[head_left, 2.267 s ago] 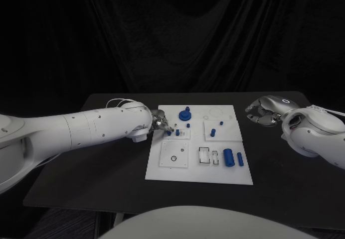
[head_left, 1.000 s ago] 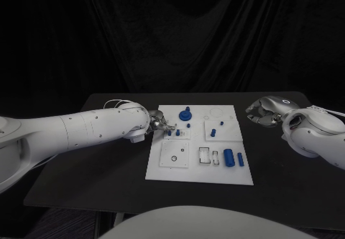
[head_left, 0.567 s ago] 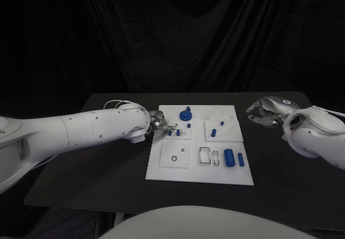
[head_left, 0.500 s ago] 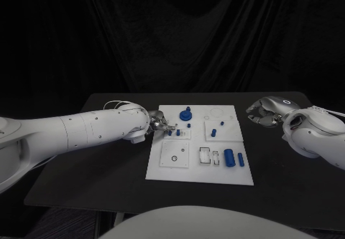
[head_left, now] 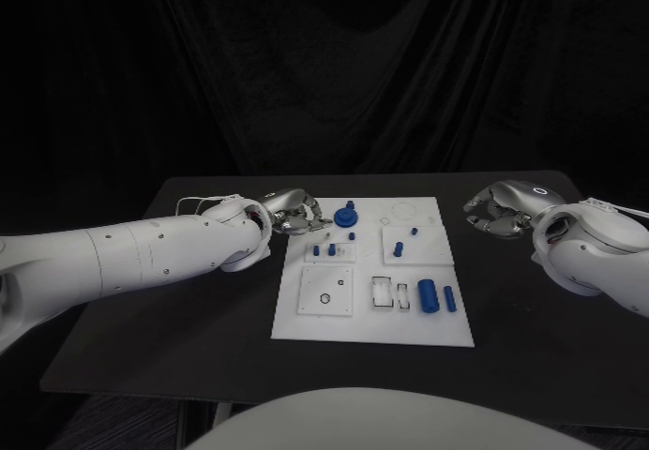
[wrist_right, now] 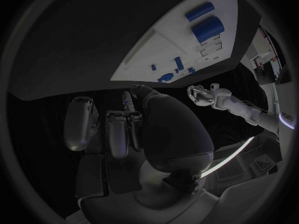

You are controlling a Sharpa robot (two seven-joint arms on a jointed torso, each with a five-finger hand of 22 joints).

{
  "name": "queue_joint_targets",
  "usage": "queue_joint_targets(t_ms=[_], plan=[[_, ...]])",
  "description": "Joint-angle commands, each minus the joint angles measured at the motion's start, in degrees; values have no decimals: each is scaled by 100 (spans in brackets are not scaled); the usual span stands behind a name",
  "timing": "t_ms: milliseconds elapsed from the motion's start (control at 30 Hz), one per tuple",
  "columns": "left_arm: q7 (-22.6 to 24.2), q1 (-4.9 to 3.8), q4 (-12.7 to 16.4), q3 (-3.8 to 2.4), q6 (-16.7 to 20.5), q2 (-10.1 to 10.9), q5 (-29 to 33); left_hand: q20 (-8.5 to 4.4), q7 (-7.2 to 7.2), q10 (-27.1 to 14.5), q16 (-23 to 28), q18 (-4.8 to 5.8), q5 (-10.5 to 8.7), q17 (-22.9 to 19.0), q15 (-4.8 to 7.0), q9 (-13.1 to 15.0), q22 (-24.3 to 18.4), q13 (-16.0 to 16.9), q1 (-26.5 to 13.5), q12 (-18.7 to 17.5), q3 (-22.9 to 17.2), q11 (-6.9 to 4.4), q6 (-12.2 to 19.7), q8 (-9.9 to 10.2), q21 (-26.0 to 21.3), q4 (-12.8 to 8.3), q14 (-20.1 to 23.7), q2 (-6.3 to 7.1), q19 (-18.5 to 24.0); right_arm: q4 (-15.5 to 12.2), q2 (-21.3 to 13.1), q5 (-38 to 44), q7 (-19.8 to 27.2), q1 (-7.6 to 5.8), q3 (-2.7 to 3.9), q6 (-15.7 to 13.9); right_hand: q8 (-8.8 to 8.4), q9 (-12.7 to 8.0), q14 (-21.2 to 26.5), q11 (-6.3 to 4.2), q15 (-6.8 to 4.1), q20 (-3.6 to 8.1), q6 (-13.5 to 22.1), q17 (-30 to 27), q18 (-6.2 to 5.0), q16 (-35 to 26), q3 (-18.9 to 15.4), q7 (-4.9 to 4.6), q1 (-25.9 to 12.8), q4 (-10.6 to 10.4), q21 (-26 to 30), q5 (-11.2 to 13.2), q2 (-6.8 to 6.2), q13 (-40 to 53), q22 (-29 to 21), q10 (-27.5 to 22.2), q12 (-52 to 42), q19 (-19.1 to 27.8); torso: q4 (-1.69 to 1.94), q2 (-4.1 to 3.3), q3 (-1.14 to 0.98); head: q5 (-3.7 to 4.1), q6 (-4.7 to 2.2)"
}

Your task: Assemble the parts on the task board

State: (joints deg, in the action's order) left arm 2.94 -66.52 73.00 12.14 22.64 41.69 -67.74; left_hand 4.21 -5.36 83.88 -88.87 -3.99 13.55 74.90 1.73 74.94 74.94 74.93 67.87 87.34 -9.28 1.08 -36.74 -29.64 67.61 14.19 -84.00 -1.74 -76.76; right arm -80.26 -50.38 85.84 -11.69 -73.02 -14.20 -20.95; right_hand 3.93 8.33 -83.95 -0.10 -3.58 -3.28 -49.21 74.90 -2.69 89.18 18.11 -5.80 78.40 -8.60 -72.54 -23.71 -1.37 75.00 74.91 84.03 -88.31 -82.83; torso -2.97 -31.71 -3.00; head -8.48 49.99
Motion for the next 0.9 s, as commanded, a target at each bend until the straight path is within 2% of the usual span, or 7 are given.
queue_joint_targets(t_ms=[33,100,133,200,267,500,900], plan=[[1174,-19,-45,-5,544,-81,-404,176,-293,-1829,638,-197,-17,-495,-357,-206,541,517,634,-1330,-271,319,744,897,-1221,1,1501,19,1269,-3,-5,17,-67,14,4,-87,-8,-6,-568,49,48,7,8,1434,-115,-28,26,-17,-61,6,14,-27,13,1356,1000,425,31,47,-1,-6,5,13,1],[1296,-21,-152,-5,335,-174,-429,288,-317,-3386,1075,-202,51,-1349,-554,-242,434,51,999,-2242,-423,524,717,1213,-1580,-71,2755,-19,1827,2,3,17,-60,14,4,-88,-8,-6,-568,49,48,7,8,1434,-115,-28,26,-17,-61,6,14,-27,13,1356,1000,425,31,47,-6,-8,3,22,1],[1322,-21,-192,-5,269,-208,-434,363,-365,-5239,1106,-176,-10,-1426,-659,-257,410,-678,1207,-3630,-588,676,685,1337,-1636,-131,2923,-22,1977,3,5,17,-57,14,4,-88,-8,-6,-568,49,48,7,8,1434,-115,-28,26,-17,-61,6,14,-27,13,1356,1000,425,31,47,-10,-8,4,21,1],[1380,-22,-329,-6,106,-325,-446,496,-384,-5975,1211,-141,121,-1709,-882,-439,371,-1246,1544,-4523,-887,946,865,1735,-1720,-308,3331,23,2218,6,10,17,-52,14,4,-88,-8,-6,-568,49,48,7,8,1434,-115,-28,26,-17,-61,6,14,-27,13,1356,1000,425,31,47,-11,-7,2,42,1],[1422,-22,-461,-6,-34,-437,-453,520,-425,-5972,1239,-145,184,-1830,-890,-552,392,-1477,1757,-4716,-1105,968,832,1875,-1598,-488,3439,20,2184,9,13,17,-49,14,4,-86,-8,-6,-568,49,48,7,8,1434,-115,-28,26,-17,-61,6,14,-27,13,1356,1000,425,31,47,-12,-6,-3,55,1],[1523,-21,-982,-7,-416,-918,-465,630,-323,-5723,938,-188,360,-1516,-780,-1383,630,-2553,1917,-5392,-1908,899,413,2512,-196,-1187,2336,280,1371,13,22,17,-47,14,4,-73,-7,-7,-569,50,48,6,6,1435,-114,-27,26,-17,-68,10,13,-29,5,1356,1000,426,30,46,-10,-26,4,62,1],[1306,-9,-1558,-7,-824,-1428,-754,800,-298,-5615,711,-173,239,-1253,-859,-1684,713,-2696,1568,-5298,-1947,972,353,2603,242,-1259,1929,294,1087,19,57,17,-47,14,4,-77,-7,-7,-569,50,48,6,6,1435,-114,-27,26,-17,-68,10,13,-29,5,1356,1000,426,30,46,-41,-20,9,75,1]])
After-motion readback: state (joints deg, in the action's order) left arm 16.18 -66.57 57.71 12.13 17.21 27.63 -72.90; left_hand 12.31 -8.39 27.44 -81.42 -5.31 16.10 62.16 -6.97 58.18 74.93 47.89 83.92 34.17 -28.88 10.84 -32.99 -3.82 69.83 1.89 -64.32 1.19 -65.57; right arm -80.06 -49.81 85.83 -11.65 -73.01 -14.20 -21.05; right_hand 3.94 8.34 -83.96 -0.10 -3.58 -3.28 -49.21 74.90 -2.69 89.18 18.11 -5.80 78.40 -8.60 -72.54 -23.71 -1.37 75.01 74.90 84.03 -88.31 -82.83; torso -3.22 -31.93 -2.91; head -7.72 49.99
